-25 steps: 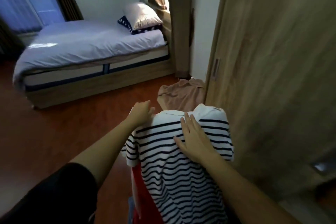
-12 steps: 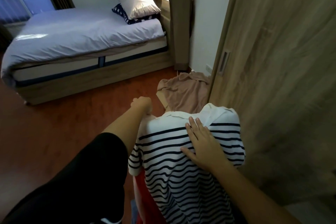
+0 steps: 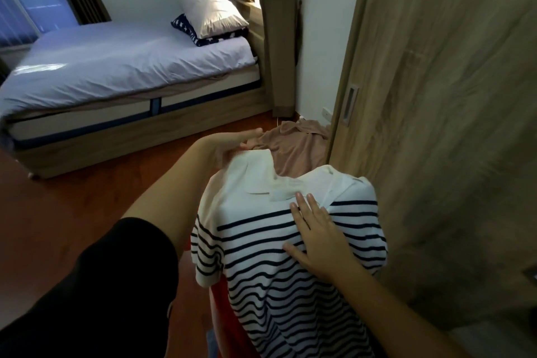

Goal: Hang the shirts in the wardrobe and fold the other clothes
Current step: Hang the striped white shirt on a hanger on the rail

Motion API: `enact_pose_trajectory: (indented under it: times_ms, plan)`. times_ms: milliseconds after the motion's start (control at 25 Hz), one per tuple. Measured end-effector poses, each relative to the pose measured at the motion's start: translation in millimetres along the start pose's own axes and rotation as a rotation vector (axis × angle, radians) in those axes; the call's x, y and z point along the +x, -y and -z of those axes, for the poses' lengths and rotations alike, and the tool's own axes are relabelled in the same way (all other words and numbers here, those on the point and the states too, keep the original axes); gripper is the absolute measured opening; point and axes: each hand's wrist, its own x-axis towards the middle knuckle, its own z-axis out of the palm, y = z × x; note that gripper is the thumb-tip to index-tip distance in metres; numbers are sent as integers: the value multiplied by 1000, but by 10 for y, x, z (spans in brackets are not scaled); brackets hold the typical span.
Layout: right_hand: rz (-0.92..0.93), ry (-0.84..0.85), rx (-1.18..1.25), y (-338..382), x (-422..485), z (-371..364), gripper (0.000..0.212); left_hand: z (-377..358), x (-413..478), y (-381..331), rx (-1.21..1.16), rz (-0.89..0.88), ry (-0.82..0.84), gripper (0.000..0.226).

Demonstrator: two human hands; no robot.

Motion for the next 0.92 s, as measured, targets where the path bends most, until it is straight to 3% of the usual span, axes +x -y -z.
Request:
enact_pose_trajectory:
  times_ms: [40,120,200,280,440,520,600,680,720,800,920]
  plan:
    - [6,15,8,-11,3,5,77,-63,-14,-64,144,30,9,90]
    - [24,43,43,-33,3,23,79,-208,-35,-181,445,17,-56,75]
    - [61,57,88,-62,4,68,81,-393,31,-234,615,-251,-175,42]
    - [108,45,186,-108,22,180,75,-446,-40,-224,629,-481,-235,30]
    - [-15,-178,545,-335,282,420,30,-336,-308,-6,387,-807,-431,41]
    - [-155,-266,406,-469,550,503,27,-284,-452,60,309,-946,-480,42]
    - [-298,-118,246,-577,871,571,57,-236,-478,97,287,-1023,-481,39]
    - [-314,231,235,-662,1162,648,91,-216,-429,137,250,-1047,-479,37]
    - [-286,423,241,-683,1286,672,97,-206,-396,142,217,-1057,-480,37]
    - [-196,657,166,-710,1449,675,89,-179,-338,150,158,-1064,-495,39]
    - [-73,590,40,-794,1463,730,52,-99,-242,190,123,-1026,-498,40]
